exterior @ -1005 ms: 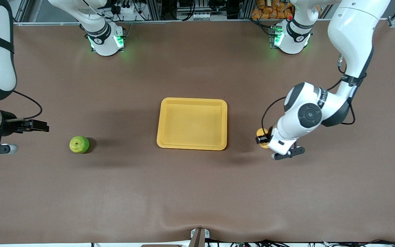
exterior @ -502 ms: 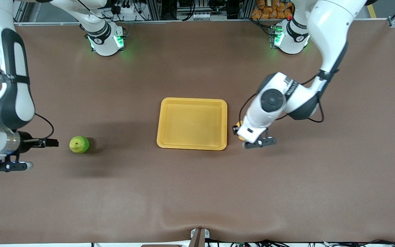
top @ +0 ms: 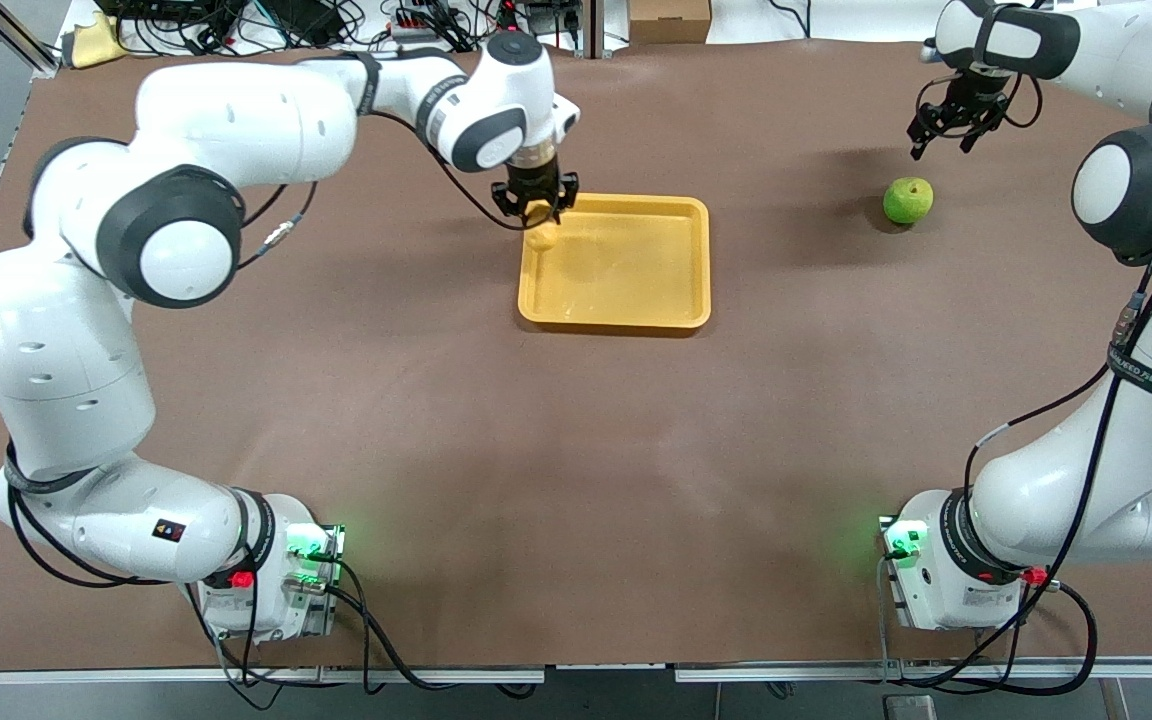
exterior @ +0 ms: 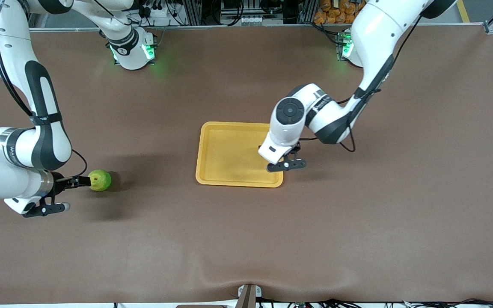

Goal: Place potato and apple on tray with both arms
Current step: 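Lower the potato onto the tray while the right gripper grasps the apple, then open the left gripper and withdraw while the right gripper carries the apple, then lower the green apple onto the tray and open the right gripper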

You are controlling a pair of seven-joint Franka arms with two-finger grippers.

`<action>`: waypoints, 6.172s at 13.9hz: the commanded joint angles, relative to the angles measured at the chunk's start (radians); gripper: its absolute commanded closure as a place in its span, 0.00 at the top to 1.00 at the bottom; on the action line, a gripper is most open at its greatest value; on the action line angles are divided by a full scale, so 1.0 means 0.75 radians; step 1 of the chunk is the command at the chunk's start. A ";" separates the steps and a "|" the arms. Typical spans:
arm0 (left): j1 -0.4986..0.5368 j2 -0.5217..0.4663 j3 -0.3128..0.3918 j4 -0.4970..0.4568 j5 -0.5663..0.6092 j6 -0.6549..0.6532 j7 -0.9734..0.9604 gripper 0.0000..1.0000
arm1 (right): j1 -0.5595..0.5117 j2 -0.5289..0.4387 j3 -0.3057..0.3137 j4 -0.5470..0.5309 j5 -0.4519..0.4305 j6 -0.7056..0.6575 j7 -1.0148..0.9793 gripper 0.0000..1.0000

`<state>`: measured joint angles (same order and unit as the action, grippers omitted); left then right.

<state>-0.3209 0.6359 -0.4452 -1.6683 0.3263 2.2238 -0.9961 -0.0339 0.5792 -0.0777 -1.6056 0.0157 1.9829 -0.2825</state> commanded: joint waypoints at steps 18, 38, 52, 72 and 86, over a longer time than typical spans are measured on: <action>-0.124 0.132 0.072 0.099 0.144 -0.022 -0.140 1.00 | 0.035 0.064 0.014 -0.164 0.002 0.179 -0.024 0.77; 0.184 -0.410 0.056 0.214 -0.112 -0.647 0.413 1.00 | 0.677 -0.071 0.044 -0.068 0.288 -0.075 0.755 0.76; 0.562 -0.805 0.070 0.198 -0.216 -1.016 0.798 1.00 | 0.921 0.070 0.040 -0.076 0.278 0.042 1.183 0.83; 0.755 -0.852 0.076 0.206 -0.288 -1.040 0.929 1.00 | 0.291 -0.359 0.009 -0.080 0.263 -0.298 0.508 1.00; 0.512 -0.897 0.412 0.195 -0.296 -1.061 1.234 1.00 | 0.035 -0.846 -0.011 -0.072 0.010 -0.473 0.356 1.00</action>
<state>0.1036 -0.0037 -0.1706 -1.5018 0.1231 1.4457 -0.0936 0.0211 -0.0350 -0.0913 -1.6616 0.0341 1.6545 -0.0199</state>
